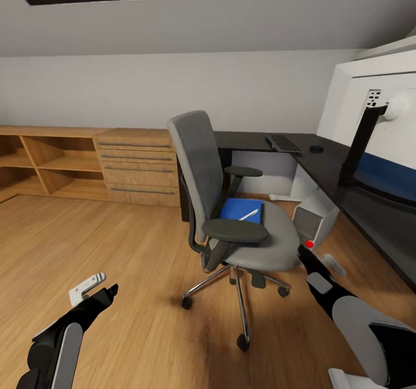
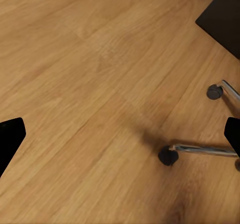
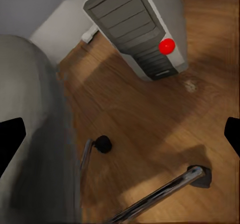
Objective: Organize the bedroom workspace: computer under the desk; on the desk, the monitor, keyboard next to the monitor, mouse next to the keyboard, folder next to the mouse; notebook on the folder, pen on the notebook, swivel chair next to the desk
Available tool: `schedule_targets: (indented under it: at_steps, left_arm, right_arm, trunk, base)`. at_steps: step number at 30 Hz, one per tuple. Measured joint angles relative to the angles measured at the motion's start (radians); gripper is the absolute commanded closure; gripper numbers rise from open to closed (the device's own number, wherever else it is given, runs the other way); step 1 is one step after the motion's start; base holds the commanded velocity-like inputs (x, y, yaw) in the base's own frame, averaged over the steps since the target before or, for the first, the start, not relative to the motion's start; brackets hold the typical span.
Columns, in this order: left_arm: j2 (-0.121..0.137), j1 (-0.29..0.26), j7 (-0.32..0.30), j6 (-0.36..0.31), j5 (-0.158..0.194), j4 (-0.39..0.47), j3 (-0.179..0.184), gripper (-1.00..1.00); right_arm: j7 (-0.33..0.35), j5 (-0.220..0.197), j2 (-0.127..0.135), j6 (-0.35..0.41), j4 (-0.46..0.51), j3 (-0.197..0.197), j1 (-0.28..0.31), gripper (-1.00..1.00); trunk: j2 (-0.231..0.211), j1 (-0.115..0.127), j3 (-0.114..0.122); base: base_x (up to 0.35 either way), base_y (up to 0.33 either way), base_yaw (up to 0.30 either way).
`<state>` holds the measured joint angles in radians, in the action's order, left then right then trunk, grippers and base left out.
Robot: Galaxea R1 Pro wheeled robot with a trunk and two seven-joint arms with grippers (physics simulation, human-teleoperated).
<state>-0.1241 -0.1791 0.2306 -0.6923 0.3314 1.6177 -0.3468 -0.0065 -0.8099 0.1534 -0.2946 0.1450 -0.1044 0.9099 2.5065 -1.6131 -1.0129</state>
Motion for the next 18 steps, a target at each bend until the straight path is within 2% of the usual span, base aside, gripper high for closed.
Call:
schedule_targets:
  at_steps: [9, 18]
  left_arm:
    - [0.001, 0.0, 0.0, 0.0, 0.0, -0.001, -0.001, -1.0]
    - [0.001, -0.001, 0.0, 0.0, 0.0, -0.001, -0.002, -1.0]
  right_arm:
    - [-0.002, -0.007, 0.012, 0.0, -0.013, -0.047, -0.001, -1.0]
    - [-0.002, -0.006, 0.017, -0.003, -0.012, -0.05, -0.001, -1.0]
  trunk:
    - [0.0, 0.0, 0.0]
    - [0.0, 0.0, 0.0]
  base:
    - [0.001, 0.0, 0.0]
    - [0.0, 0.0, 0.0]
